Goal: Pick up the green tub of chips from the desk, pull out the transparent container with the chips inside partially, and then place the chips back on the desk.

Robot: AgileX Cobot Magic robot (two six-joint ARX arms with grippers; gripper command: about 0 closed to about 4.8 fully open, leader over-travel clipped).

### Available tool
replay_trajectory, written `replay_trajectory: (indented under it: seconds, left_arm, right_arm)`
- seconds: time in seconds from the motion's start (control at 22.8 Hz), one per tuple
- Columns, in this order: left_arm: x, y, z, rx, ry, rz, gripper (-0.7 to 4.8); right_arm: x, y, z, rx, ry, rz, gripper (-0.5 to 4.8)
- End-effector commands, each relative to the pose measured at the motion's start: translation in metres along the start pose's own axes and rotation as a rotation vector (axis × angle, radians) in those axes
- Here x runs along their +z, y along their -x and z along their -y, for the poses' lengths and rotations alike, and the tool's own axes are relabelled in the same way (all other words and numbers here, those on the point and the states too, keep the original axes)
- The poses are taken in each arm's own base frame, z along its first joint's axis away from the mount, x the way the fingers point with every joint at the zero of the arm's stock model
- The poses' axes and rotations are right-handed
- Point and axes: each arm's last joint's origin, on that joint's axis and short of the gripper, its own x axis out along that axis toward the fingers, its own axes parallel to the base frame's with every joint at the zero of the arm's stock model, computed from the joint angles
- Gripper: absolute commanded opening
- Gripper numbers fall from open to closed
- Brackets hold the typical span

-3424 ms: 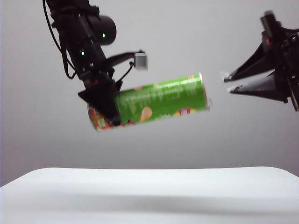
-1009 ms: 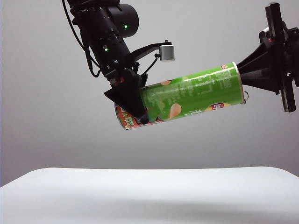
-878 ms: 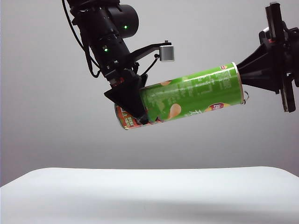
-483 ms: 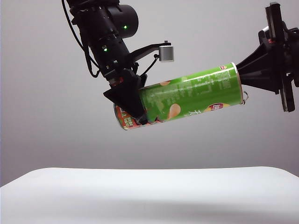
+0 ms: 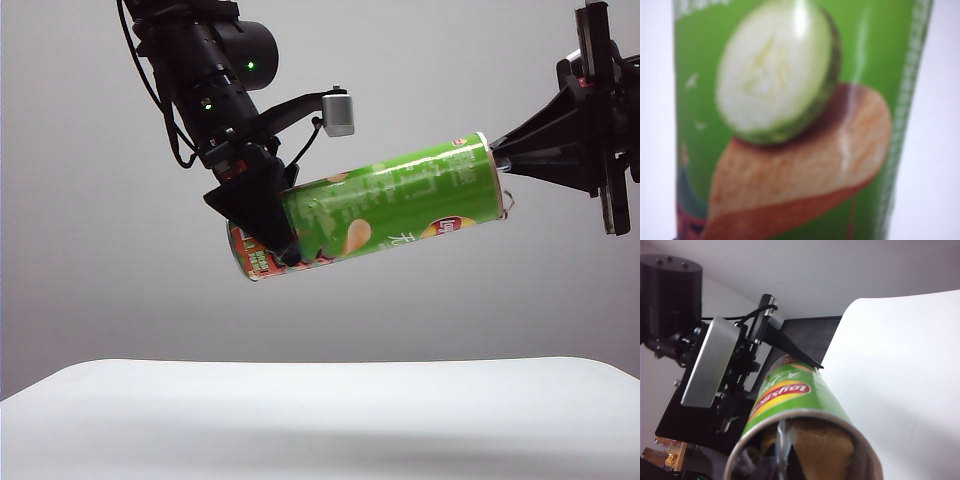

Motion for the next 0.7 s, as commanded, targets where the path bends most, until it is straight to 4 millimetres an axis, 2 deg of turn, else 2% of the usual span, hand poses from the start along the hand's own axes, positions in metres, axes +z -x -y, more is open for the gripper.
replay_trajectory:
  seconds: [0.04, 0.48, 0.53, 0.61, 0.7]
  left_arm:
    - [-0.0147, 0.0099, -0.0050, 0.027, 0.069, -0.067, 2.36]
    - [-0.0154, 0.0116, -0.0060, 0.013, 0.074, -0.020, 2.36]
    - [-0.0155, 0.0116, -0.0060, 0.012, 0.074, -0.021, 2.36]
    - [-0.0156, 0.0116, -0.0058, 0.010, 0.075, -0.021, 2.36]
    - [-0.0154, 0.0116, -0.0060, 0.013, 0.073, -0.019, 2.36]
  right_arm:
    - [0.0029, 0.0040, 0.0008, -0.015, 0.026, 0.024, -0.07]
    - [0.0033, 0.0061, 0.0023, -0.024, 0.024, 0.028, -0.03]
    - [0.0032, 0.0060, 0.0023, -0.024, 0.024, 0.028, 0.16]
    - [0.0033, 0.0062, 0.0025, -0.024, 0.024, 0.028, 0.95]
    - [0.0033, 0.0066, 0.0023, -0.013, 0.024, 0.021, 1.04]
